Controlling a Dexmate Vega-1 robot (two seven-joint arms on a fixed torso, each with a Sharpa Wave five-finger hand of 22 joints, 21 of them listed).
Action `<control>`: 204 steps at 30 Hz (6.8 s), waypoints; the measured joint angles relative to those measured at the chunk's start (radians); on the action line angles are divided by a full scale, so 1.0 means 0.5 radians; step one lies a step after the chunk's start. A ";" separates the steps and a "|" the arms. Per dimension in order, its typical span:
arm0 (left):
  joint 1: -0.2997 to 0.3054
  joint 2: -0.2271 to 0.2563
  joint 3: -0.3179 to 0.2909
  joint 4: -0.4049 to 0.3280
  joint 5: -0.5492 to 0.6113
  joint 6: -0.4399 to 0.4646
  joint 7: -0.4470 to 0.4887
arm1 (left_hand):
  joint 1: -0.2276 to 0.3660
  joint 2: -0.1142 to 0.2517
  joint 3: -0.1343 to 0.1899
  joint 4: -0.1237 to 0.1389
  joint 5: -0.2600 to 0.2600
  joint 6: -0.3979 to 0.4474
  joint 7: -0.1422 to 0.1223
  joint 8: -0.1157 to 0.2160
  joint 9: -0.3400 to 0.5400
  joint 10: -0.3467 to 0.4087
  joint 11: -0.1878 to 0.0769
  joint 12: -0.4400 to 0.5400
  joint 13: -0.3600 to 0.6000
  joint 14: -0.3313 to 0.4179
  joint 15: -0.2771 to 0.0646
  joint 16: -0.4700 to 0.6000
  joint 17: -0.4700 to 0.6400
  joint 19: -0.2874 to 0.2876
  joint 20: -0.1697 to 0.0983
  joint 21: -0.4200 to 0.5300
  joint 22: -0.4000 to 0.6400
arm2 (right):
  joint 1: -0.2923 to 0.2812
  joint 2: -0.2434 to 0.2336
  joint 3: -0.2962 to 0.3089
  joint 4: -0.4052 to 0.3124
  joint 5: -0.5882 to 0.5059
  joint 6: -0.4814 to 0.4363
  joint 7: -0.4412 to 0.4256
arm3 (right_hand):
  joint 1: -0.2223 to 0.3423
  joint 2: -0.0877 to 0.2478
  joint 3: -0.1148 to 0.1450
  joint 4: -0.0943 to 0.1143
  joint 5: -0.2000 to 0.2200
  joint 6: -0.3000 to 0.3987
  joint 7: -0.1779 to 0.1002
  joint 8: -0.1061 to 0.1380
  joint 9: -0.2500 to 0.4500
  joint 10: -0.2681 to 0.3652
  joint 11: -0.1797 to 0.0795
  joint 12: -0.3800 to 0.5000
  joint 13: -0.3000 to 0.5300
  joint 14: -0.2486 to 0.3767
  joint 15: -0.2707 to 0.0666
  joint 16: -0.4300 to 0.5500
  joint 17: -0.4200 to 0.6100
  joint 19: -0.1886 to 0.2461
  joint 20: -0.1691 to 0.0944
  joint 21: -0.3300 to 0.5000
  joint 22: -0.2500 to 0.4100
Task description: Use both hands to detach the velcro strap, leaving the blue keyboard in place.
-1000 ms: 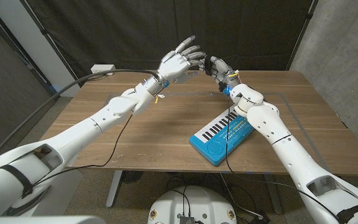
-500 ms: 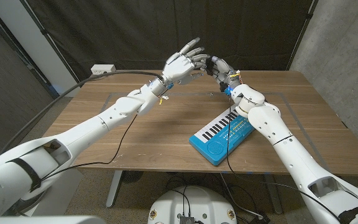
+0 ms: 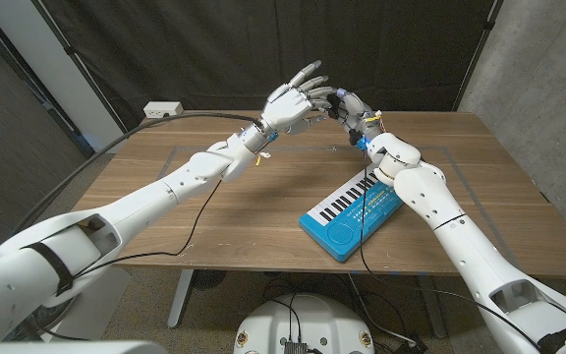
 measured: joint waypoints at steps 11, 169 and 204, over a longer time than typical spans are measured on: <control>-0.035 -0.023 0.028 0.025 -0.046 0.005 -0.035 | 0.000 0.000 0.000 0.000 0.000 -0.024 0.000 -0.011 0.000 -0.007 0.007 -0.030 0.000 0.000 0.000 0.000 0.000 0.000 0.000 0.000 0.000 | -0.012 -0.015 0.011 -0.007 0.016 -0.018 -0.008 | 0.000 0.000 0.000 0.000 0.000 0.000 0.000 0.000 0.000 0.000 0.000 -0.011 0.000 0.000 0.000 0.000 0.000 0.000 0.000 0.000 0.000; 0.314 -0.262 -0.422 0.077 0.368 -0.059 0.500 | -0.014 -0.298 0.331 0.292 0.013 -0.265 -0.035 0.140 0.157 0.147 0.047 -0.040 0.148 0.154 -0.011 -0.018 0.028 0.053 0.025 -0.022 0.010 | 0.001 -0.087 0.186 -0.185 0.774 -0.328 0.129 | -0.098 0.082 0.039 0.039 0.035 0.075 0.047 -0.081 -0.015 0.071 0.022 -0.064 0.005 0.061 0.024 0.000 0.004 0.032 0.032 0.023 0.010; 0.192 -0.118 -0.020 -0.094 0.081 0.472 0.316 | 0.031 -0.215 0.353 0.270 0.013 -0.179 0.108 0.116 0.045 0.339 0.103 0.024 0.167 0.358 0.000 0.070 0.056 0.182 0.032 0.034 0.028 | 0.016 -0.048 0.182 -0.119 0.752 -0.366 0.128 | -0.098 0.082 0.047 0.030 0.042 0.086 0.057 -0.095 -0.020 0.071 0.022 -0.071 0.005 0.061 0.024 -0.008 0.004 0.032 0.032 0.023 0.010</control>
